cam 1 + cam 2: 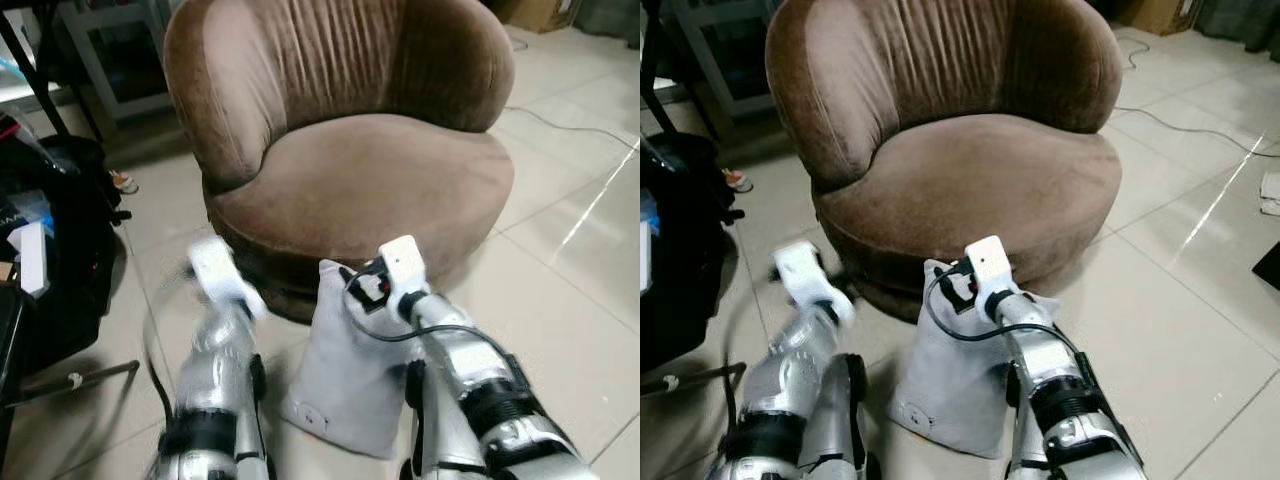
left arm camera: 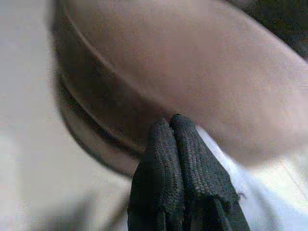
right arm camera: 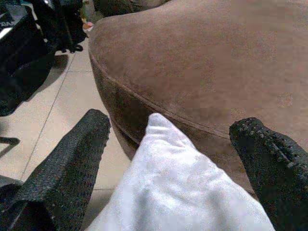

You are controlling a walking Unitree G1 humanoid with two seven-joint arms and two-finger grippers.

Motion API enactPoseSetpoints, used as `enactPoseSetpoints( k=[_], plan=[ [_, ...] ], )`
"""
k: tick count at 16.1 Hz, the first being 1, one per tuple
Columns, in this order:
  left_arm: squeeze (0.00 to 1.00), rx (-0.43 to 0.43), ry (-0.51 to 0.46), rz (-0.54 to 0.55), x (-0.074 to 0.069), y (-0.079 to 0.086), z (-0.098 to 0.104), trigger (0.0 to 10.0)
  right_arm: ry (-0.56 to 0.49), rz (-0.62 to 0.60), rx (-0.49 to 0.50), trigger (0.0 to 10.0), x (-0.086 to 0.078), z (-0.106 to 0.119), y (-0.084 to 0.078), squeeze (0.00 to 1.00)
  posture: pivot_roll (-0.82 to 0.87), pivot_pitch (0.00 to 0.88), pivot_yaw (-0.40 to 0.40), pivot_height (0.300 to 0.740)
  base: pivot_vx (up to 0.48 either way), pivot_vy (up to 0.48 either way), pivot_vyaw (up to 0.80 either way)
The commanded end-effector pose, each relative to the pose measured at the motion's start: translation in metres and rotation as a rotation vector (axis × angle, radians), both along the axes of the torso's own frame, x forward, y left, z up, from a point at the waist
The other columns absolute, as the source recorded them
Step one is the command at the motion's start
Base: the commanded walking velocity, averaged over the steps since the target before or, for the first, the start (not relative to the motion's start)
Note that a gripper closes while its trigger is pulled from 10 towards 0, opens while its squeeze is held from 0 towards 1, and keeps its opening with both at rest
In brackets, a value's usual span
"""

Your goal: Move the pillow to the sofa from floor

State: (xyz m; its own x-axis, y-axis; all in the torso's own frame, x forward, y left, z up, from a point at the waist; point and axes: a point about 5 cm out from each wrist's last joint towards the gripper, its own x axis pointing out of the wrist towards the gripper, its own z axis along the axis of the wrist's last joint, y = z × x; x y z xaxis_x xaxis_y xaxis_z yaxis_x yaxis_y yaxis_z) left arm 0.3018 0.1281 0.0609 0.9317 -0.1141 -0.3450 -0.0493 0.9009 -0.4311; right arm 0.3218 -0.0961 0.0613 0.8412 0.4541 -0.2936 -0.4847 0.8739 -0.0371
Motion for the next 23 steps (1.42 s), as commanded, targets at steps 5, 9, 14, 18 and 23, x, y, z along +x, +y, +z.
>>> enactPoseSetpoints(
  k=[5, 9, 14, 18, 23],
  plan=[
    [0.0, 0.218, -0.012, 0.001, -0.021, 0.049, 0.009, 10.0, -0.126, -0.005, 0.038, 10.0, -0.009, 0.017, -0.048, 0.0, -0.05, 0.0, 0.046, 0.48, 0.0, 0.0, 0.0],
    [0.0, 0.208, 0.049, -0.076, -0.026, 0.028, -0.005, 10.0, -0.06, 0.008, 0.068, 10.0, -0.039, -0.01, -0.033, 0.0, -0.1, 0.0, 0.08, 0.51, 0.0, 0.0, 0.0],
    [0.0, 0.218, 0.041, -0.128, -0.017, 0.017, -0.003, 10.0, -0.048, 0.001, 0.072, 10.0, -0.04, -0.015, -0.028, 0.0, -0.13, 0.0, 0.106, 0.595, 0.0, 0.0, 0.0],
    [0.0, 0.246, 0.018, -0.152, -0.012, 0.012, 0.0, 10.0, -0.061, -0.003, 0.067, 10.0, -0.035, -0.011, -0.029, 0.0, -0.14, 0.0, 0.107, 0.66, 0.0, 0.0, 0.0],
    [0.0, 0.268, -0.002, -0.168, -0.01, 0.008, 0.002, 10.0, -0.063, -0.004, 0.069, 10.0, -0.035, -0.012, -0.027, 0.0, -0.14, 0.0, 0.112, 0.73, 0.0, 0.0, 0.0]
  ],
)
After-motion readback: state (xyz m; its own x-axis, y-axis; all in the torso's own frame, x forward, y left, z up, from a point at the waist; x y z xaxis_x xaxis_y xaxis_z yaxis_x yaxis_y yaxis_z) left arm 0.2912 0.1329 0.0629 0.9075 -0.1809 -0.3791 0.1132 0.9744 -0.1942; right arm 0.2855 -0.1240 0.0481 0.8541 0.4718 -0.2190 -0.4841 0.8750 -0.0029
